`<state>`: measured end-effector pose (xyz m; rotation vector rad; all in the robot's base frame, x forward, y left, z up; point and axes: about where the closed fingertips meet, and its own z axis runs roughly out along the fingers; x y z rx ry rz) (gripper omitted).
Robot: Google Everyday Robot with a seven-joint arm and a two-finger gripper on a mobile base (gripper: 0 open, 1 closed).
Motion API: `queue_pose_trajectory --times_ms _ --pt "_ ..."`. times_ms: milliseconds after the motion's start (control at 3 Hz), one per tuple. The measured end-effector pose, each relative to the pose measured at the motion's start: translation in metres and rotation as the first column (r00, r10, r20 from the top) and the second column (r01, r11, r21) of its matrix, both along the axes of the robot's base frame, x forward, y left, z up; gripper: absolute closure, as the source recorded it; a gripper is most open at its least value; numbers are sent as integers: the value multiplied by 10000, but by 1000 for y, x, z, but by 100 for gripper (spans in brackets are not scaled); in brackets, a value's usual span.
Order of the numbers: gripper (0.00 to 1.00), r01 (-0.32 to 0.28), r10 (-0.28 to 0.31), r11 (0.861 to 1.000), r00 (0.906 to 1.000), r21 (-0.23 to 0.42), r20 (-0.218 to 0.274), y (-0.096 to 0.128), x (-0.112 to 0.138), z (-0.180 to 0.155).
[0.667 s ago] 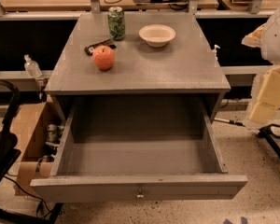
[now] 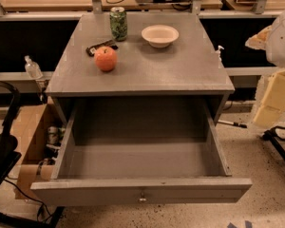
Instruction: Close top drawer
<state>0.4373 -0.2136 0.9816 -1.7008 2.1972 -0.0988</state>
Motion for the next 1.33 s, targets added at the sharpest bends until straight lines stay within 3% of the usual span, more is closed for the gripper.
queue_pose_trajectory --times_ms 333,667,1000,1333 --pt "0 2 -5 9975 10000 708 30 -2 -14 -22" --pt "19 323 -326 9837 9995 1768 -14 -8 -39 -66" --pt "42 823 -819 9483 9965 3066 -139 -7 -64 -119" --pt "66 1481 -1351 9006 9890 4085 -608 -6 -89 -181"
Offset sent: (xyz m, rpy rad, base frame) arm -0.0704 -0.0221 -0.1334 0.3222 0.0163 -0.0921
